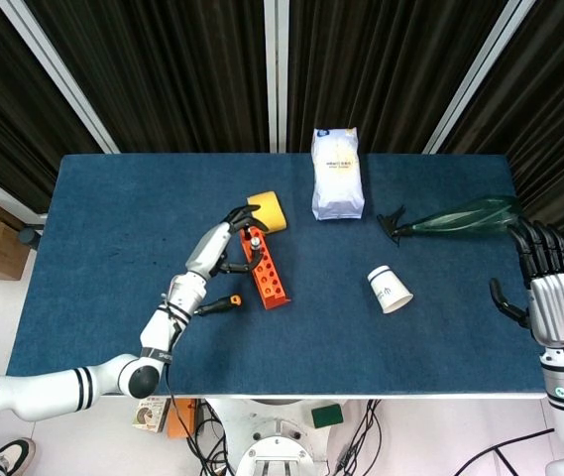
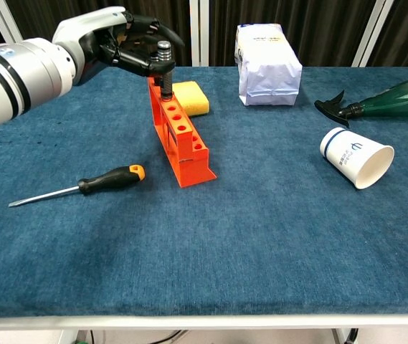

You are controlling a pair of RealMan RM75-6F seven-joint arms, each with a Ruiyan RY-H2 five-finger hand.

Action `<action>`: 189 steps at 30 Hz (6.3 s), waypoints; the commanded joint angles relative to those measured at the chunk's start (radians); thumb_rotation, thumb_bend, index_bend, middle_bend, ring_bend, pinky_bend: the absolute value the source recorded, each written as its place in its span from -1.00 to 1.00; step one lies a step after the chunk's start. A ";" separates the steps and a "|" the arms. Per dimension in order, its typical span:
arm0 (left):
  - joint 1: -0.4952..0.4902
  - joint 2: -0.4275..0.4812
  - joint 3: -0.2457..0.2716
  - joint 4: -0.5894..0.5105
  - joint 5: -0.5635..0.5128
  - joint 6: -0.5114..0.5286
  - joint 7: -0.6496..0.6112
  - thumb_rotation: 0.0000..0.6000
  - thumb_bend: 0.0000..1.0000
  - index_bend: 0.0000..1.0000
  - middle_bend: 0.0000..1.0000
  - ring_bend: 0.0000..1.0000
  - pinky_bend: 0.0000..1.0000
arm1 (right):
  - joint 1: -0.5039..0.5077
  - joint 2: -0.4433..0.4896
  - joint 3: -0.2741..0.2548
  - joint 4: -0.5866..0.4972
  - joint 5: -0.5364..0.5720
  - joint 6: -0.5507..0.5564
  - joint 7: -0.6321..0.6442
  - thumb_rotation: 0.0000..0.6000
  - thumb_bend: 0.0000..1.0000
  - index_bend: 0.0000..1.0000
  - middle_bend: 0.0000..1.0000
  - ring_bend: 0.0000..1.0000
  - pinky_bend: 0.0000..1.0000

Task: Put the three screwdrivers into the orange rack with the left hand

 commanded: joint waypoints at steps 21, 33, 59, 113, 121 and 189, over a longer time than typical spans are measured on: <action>0.148 0.259 0.226 -0.231 0.024 0.108 0.421 0.99 -0.41 -0.31 -0.81 -1.00 -0.84 | -0.008 0.027 0.012 -0.026 -0.015 0.034 0.008 1.00 -0.20 -1.00 -1.00 -1.00 -1.00; 0.132 0.120 0.291 -0.182 -0.015 0.109 0.592 0.80 -0.51 -0.31 -0.71 -0.90 -0.79 | -0.024 0.032 0.001 -0.037 -0.025 0.050 0.007 1.00 -0.20 -1.00 -1.00 -1.00 -1.00; 0.105 -0.064 0.277 -0.041 -0.083 0.185 0.822 0.53 -0.43 -0.18 -0.71 -0.91 -0.79 | -0.022 0.025 0.000 -0.019 -0.019 0.038 0.020 1.00 -0.20 -1.00 -1.00 -1.00 -1.00; 0.264 0.257 0.123 -0.380 0.105 0.215 0.205 1.00 -0.33 0.25 0.10 -0.21 -0.30 | -0.017 0.027 0.001 -0.043 -0.029 0.035 0.000 1.00 -0.20 -1.00 -1.00 -1.00 -1.00; 0.255 0.265 0.110 -0.450 0.109 0.197 0.158 1.00 -0.33 0.25 0.10 -0.21 -0.31 | -0.019 0.029 -0.001 -0.046 -0.032 0.039 -0.001 1.00 -0.20 -1.00 -1.00 -1.00 -1.00; 0.042 0.045 -0.043 -0.509 -0.139 0.357 0.336 1.00 -0.33 0.26 0.13 -0.20 -0.33 | -0.024 0.036 -0.002 -0.045 -0.030 0.040 0.022 1.00 -0.20 -1.00 -1.00 -1.00 -1.00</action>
